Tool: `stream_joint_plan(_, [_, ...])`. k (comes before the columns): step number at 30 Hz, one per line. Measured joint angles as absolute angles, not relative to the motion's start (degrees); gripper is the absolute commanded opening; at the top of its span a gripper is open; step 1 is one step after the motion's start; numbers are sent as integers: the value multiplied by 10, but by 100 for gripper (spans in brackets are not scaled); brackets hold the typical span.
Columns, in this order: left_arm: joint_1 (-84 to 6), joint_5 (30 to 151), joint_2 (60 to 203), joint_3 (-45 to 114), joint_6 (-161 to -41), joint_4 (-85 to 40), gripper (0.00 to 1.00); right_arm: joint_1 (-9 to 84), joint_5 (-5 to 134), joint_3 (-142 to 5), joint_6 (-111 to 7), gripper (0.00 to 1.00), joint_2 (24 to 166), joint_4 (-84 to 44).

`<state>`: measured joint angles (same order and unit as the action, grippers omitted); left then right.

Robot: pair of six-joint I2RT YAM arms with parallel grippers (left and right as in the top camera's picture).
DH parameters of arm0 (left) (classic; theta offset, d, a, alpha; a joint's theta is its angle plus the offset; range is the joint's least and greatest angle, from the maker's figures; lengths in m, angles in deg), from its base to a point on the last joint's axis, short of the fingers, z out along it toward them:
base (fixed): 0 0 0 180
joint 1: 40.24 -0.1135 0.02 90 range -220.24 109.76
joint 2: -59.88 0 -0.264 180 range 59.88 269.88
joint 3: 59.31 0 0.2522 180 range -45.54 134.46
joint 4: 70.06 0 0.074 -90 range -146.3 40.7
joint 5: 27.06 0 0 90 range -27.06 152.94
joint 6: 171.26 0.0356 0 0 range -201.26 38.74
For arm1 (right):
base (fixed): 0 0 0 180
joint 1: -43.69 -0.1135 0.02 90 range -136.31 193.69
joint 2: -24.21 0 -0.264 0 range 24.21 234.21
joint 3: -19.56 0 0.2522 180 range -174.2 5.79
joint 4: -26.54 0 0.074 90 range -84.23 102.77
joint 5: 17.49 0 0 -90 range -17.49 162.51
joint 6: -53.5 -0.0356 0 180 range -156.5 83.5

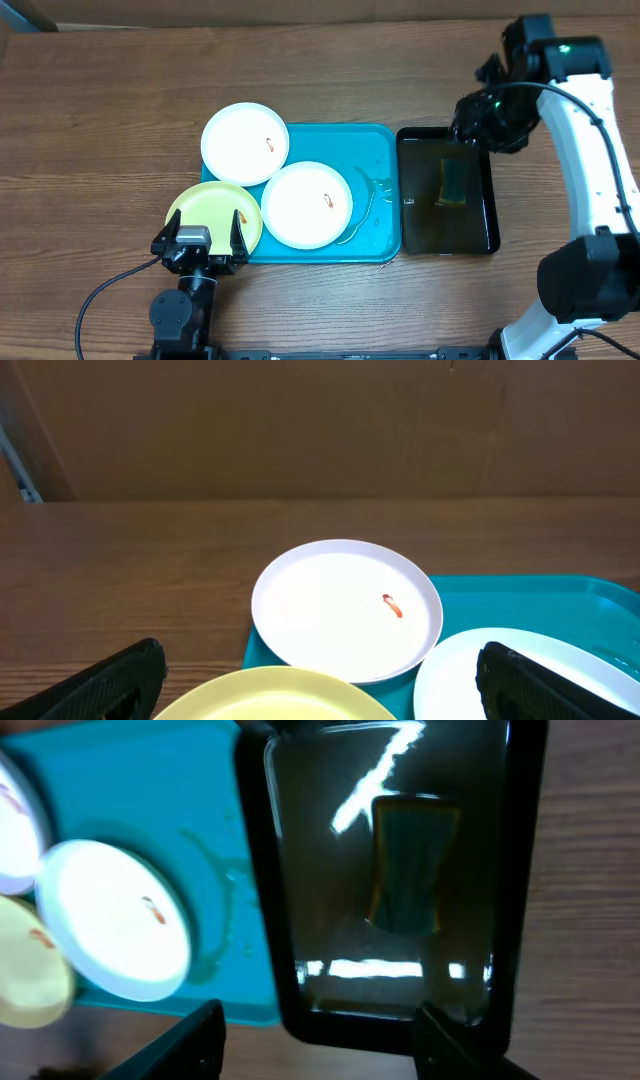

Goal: Clean dirty plates on tray and stack at the side
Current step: 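Reach the right gripper into the black tray and grasp the sponge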

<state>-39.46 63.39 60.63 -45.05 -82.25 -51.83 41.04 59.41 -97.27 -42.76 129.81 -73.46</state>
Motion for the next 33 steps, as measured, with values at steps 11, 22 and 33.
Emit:
stream_joint_plan(11, [-395, 634, 606, -451, -823, -519, 100, 410, 631, -731, -460, 66, 1298, -532])
stream_joint_plan(22, [-395, 634, 606, -451, -823, -519, 100, 410, 637, -577, -491, 35, 1298, -390])
stream_joint_plan(33, [-395, 634, 606, -451, -823, -519, 100, 410, 614, -573, -500, 4, 1297, -425])
